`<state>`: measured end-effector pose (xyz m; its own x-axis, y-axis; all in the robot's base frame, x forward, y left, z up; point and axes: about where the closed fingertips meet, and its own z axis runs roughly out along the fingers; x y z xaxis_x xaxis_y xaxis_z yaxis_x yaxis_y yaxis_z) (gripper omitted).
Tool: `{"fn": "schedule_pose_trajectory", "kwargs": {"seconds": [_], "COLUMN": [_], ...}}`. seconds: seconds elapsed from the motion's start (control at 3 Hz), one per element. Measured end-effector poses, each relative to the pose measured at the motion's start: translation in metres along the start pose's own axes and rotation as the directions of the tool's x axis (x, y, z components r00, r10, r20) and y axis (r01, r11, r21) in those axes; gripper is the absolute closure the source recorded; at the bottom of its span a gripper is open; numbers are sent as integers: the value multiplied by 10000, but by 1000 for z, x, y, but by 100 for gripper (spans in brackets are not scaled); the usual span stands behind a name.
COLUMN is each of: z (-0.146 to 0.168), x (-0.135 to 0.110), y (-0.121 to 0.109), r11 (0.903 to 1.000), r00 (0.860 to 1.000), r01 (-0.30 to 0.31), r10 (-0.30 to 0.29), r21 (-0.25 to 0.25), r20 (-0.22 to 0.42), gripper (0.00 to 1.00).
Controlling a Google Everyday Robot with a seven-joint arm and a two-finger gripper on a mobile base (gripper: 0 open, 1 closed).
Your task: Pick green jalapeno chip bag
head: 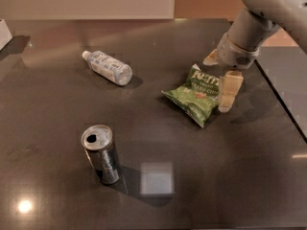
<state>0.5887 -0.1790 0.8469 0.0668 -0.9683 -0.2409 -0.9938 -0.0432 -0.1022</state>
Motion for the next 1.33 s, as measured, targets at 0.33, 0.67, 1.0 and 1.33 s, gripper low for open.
{"fn": "schedule_pose_trajectory", "kwargs": {"seconds": [0.33, 0.67, 1.0, 1.33], "z": [10, 16, 19, 18], "x": [2, 2, 1, 0], "y": [-5, -8, -9, -11], "r11": [10000, 9999, 9998, 9995], "r00": [9999, 9997, 9991, 9979], "r01": [-40, -97, -138, -112], "r10": [39, 96, 131, 92], "r21": [-46, -53, -172, -305], "r20": [-111, -238, -409, -634], "gripper": [0, 0, 15, 46]}}
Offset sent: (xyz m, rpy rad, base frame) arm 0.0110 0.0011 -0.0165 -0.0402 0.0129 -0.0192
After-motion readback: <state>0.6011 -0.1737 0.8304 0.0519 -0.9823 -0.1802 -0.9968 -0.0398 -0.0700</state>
